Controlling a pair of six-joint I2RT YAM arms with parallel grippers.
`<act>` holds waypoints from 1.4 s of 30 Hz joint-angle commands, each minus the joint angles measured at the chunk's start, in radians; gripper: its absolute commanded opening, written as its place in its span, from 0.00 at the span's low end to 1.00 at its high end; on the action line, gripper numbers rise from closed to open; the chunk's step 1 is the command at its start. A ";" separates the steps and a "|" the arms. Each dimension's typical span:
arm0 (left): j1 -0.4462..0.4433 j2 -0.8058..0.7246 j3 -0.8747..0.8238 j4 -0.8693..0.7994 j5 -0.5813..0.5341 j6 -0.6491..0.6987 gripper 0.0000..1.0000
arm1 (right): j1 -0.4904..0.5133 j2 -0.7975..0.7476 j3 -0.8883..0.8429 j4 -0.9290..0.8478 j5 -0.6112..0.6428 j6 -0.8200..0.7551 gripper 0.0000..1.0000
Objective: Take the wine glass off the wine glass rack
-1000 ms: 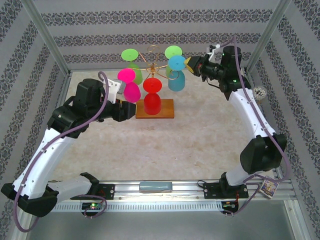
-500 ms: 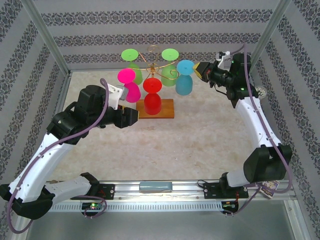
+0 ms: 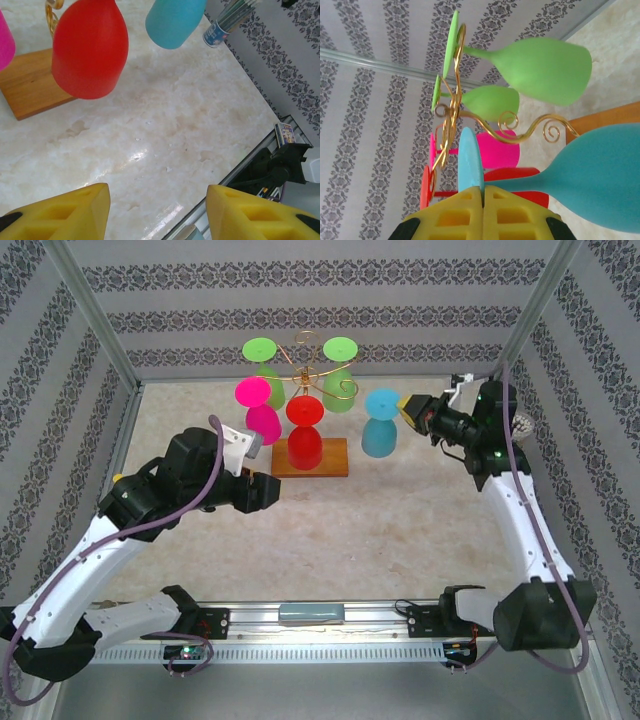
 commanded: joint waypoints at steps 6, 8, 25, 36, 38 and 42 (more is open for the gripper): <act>-0.103 -0.068 -0.122 -0.026 -0.073 -0.095 0.50 | 0.165 -0.205 -0.138 -0.174 0.097 -0.219 0.00; -0.131 -0.085 -0.141 -0.022 -0.090 -0.117 0.50 | 0.244 -0.247 -0.156 -0.215 0.167 -0.263 0.00; -0.212 -0.186 -0.367 0.037 -0.119 -0.289 0.55 | 0.770 -0.502 -0.451 -0.171 0.694 -0.383 0.00; -0.212 -0.129 -0.356 0.051 -0.093 -0.350 0.58 | 0.971 -0.483 -0.464 -0.129 0.880 -0.536 0.00; -0.212 -0.107 -0.341 0.038 -0.093 -0.376 0.59 | 1.024 -0.469 -0.458 -0.123 0.926 -0.575 0.00; -0.212 -0.070 -0.334 0.053 -0.061 -0.439 0.59 | 1.155 -0.447 -0.452 -0.110 1.065 -0.662 0.00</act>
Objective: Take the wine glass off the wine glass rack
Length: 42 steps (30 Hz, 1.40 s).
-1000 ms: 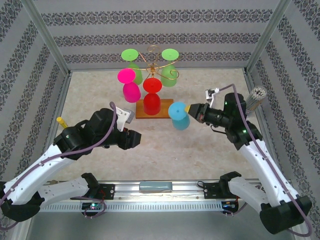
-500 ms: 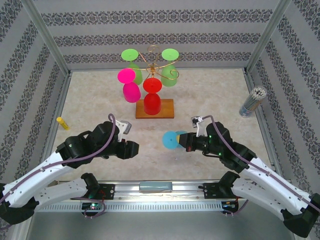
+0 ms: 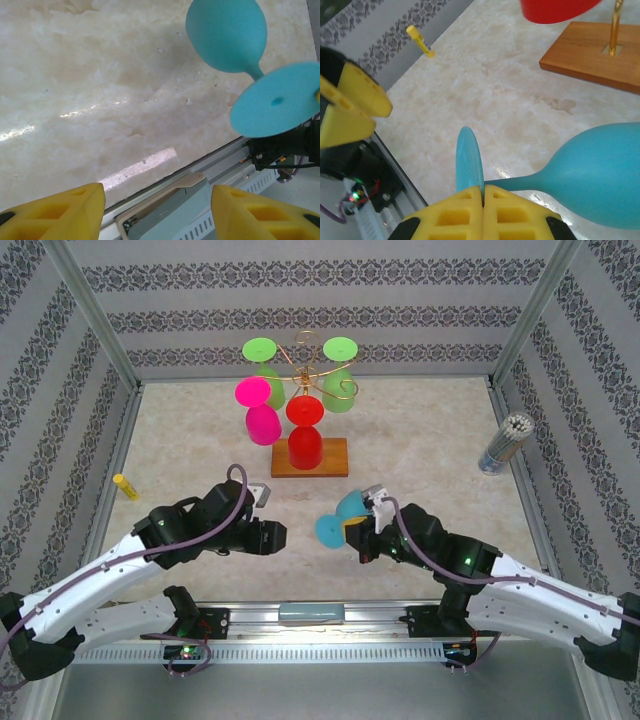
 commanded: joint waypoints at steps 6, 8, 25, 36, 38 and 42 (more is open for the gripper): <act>-0.016 0.026 0.025 0.052 0.043 -0.137 0.60 | 0.250 0.051 0.007 0.076 0.378 -0.195 0.00; -0.016 0.022 0.023 0.060 0.044 -0.163 0.62 | 0.292 0.068 -0.001 0.085 0.441 -0.208 0.00; -0.013 0.031 -0.097 0.273 0.113 -0.436 0.61 | 0.507 0.203 -0.013 0.126 0.849 -0.261 0.00; -0.009 0.073 -0.111 0.401 0.132 -0.521 0.57 | 0.559 0.282 -0.001 0.115 0.955 -0.241 0.00; -0.008 0.085 -0.102 0.417 0.134 -0.524 0.57 | 0.562 0.287 -0.002 0.115 0.960 -0.244 0.00; -0.008 0.120 -0.099 0.462 0.162 -0.539 0.57 | 0.567 0.293 0.002 0.114 0.963 -0.252 0.00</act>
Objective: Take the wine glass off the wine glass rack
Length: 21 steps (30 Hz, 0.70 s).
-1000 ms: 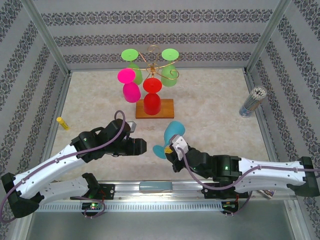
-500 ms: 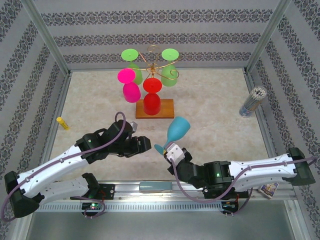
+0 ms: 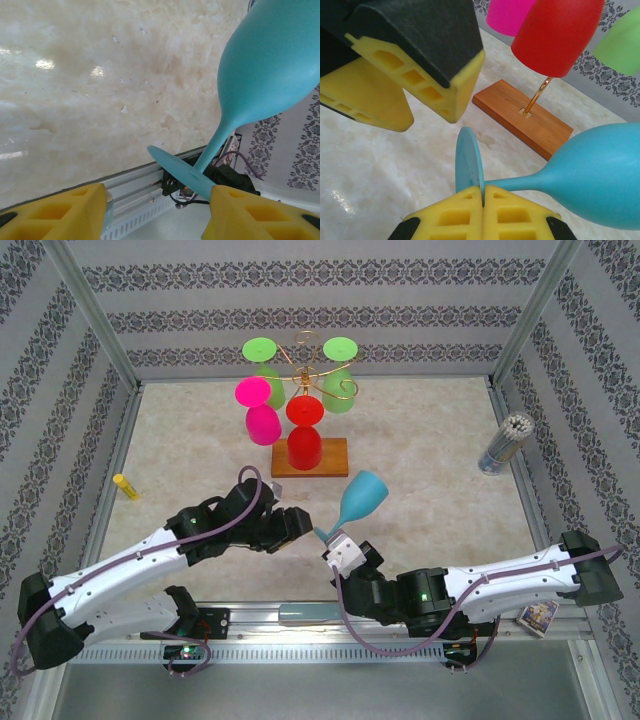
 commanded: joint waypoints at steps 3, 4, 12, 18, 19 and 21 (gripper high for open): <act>-0.008 0.031 0.014 0.122 0.038 -0.055 0.56 | 0.018 0.020 0.017 0.011 0.050 -0.021 0.00; -0.009 0.033 0.011 0.133 0.039 -0.058 0.56 | 0.018 0.029 0.021 0.008 0.058 -0.028 0.00; -0.008 0.045 0.012 0.155 0.056 -0.058 0.56 | 0.017 0.081 0.039 0.019 0.065 -0.039 0.00; -0.008 0.051 -0.015 0.180 0.074 -0.067 0.53 | 0.011 0.111 0.060 0.036 0.060 -0.068 0.00; -0.008 0.051 -0.020 0.187 0.077 -0.070 0.53 | 0.009 0.110 0.064 0.040 0.058 -0.075 0.00; -0.008 0.051 -0.029 0.196 0.078 -0.072 0.51 | 0.008 0.108 0.069 0.045 0.056 -0.085 0.00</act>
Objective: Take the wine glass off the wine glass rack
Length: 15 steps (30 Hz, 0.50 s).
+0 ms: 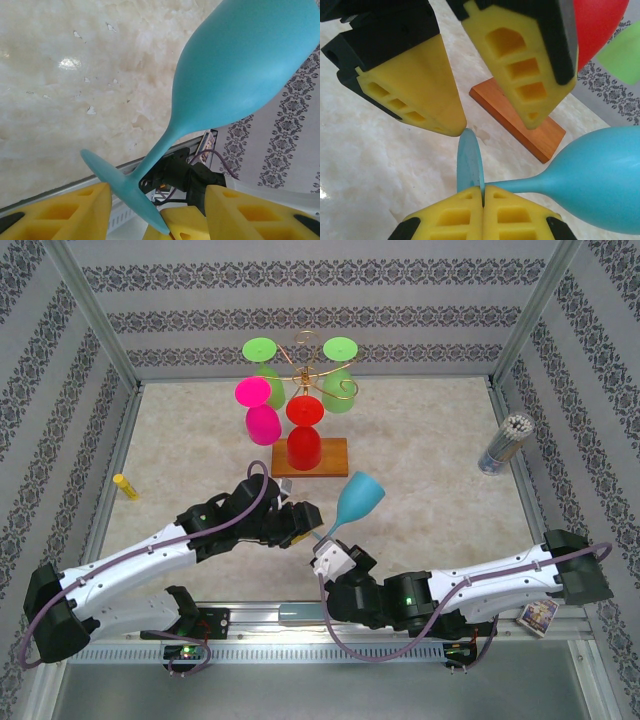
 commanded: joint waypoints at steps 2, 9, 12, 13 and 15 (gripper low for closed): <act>-0.009 0.006 -0.026 0.071 0.033 -0.026 0.49 | -0.003 -0.006 0.044 0.047 0.028 -0.039 0.00; -0.009 0.006 -0.039 0.100 0.046 -0.035 0.47 | -0.019 -0.010 0.058 0.066 0.004 -0.073 0.00; -0.009 -0.001 -0.048 0.096 0.052 -0.038 0.47 | -0.024 -0.008 0.063 0.069 0.005 -0.085 0.00; -0.009 -0.006 -0.052 0.097 0.051 -0.040 0.47 | -0.025 -0.008 0.065 0.069 0.005 -0.089 0.00; -0.009 -0.015 -0.060 0.101 0.045 -0.041 0.47 | -0.027 -0.008 0.065 0.073 0.006 -0.094 0.00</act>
